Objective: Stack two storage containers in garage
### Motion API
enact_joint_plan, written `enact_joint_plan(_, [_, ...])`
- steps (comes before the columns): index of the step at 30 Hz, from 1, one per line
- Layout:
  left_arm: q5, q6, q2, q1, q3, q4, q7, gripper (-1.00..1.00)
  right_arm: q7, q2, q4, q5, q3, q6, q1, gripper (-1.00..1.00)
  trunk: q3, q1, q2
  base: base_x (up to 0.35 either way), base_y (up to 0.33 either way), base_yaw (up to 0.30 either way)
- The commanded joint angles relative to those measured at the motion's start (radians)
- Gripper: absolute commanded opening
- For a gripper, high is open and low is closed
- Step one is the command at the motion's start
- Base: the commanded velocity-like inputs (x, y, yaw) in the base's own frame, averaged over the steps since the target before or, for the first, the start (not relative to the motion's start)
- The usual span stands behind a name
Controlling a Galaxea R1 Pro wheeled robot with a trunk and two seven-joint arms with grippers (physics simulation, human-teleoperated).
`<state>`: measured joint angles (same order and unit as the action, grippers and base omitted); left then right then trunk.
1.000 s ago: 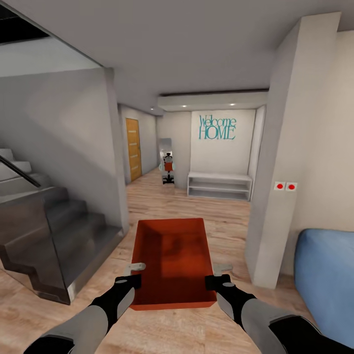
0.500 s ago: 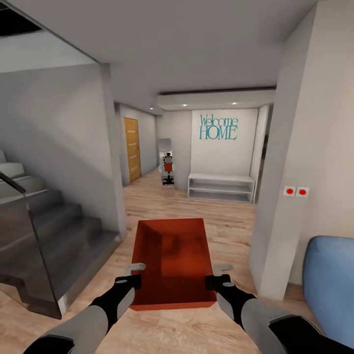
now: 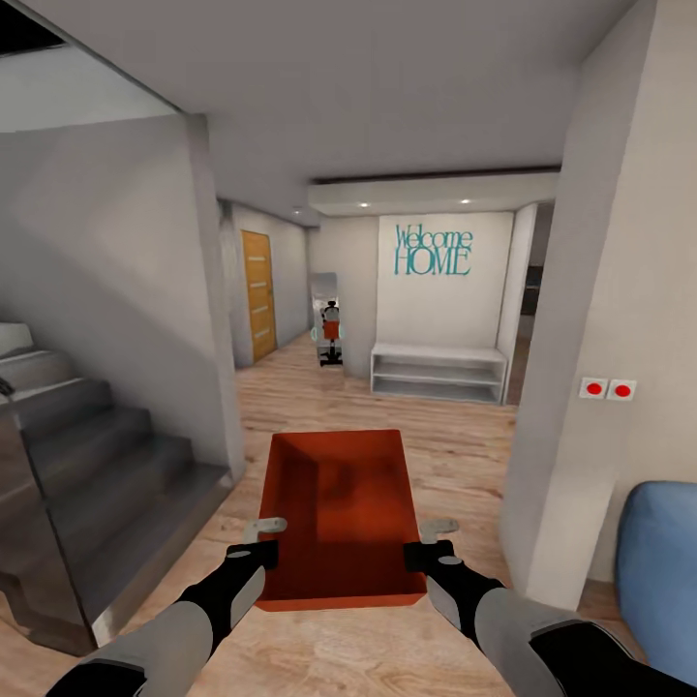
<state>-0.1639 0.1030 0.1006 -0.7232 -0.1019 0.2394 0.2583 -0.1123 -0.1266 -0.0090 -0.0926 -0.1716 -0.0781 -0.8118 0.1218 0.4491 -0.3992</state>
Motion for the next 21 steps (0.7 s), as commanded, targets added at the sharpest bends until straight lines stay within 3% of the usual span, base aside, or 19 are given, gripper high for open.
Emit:
enact_joint_plan(1, [0.01,0.007,-0.047,-0.001,0.082,0.006,0.013,-1.0,-0.002,-0.001,0.001,-0.004,0.024,-0.002,0.0,-1.0,0.0,0.001,-0.001,0.323,0.0,0.0])
enact_joint_plan(21, [0.01,0.007,-0.047,-0.001,0.082,0.006,0.013,-1.0,-0.003,-0.001,0.0,-0.003,0.024,-0.002,0.0,-1.0,0.0,0.001,-0.001,0.323,0.0,0.0])
